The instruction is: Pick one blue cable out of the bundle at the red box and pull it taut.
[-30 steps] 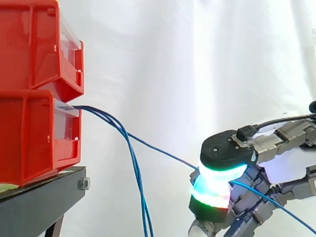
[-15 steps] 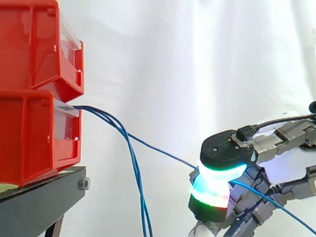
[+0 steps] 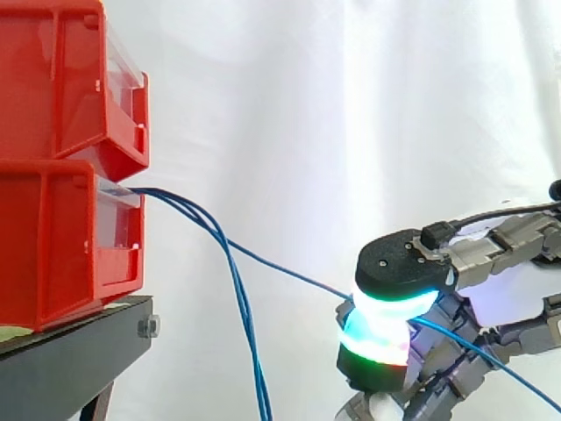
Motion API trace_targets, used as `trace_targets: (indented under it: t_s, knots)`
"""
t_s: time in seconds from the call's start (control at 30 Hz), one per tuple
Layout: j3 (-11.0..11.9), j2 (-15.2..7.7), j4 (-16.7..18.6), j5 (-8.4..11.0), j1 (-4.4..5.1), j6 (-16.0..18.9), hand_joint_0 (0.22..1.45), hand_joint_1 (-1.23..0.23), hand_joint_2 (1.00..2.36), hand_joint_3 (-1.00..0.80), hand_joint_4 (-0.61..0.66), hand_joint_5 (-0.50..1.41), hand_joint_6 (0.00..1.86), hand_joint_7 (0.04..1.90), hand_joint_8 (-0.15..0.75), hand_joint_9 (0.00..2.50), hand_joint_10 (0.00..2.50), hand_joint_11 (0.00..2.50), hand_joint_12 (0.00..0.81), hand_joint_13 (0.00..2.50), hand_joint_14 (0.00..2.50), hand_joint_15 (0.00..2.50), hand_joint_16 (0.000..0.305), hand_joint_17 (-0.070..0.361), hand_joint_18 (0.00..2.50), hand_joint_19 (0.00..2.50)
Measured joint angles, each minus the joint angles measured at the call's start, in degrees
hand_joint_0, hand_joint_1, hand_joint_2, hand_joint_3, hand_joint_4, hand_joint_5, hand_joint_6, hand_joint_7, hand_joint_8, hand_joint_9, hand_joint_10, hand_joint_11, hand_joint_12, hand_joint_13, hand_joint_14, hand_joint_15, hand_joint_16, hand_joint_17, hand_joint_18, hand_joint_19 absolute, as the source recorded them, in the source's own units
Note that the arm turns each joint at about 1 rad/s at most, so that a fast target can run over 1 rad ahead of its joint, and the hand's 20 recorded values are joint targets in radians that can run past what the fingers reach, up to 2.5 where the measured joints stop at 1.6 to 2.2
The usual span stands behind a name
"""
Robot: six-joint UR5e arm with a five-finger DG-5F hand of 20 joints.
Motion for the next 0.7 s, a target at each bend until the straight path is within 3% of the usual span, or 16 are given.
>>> trace_targets:
  t_s: [0.07, 0.7]
  knots:
    - [0.0, 0.0, 0.0, 0.0, 0.0, 0.0, 0.6, -0.82, 1.03, -0.13, 0.21, -0.14, 0.83, 1.37, 0.356, 1.11, 0.02, 1.19, 0.432, 0.42, 0.0, 0.08, 0.063, 0.141, 0.49, 0.2]
    - [-0.04, 0.0, 0.0, 0.06, 0.0, 0.0, 0.6, -0.82, 1.03, -0.13, 0.21, -0.14, 0.84, 1.35, 0.353, 1.16, 0.02, 1.29, 0.436, 0.47, 0.0, 0.1, 0.063, 0.142, 0.5, 0.2]
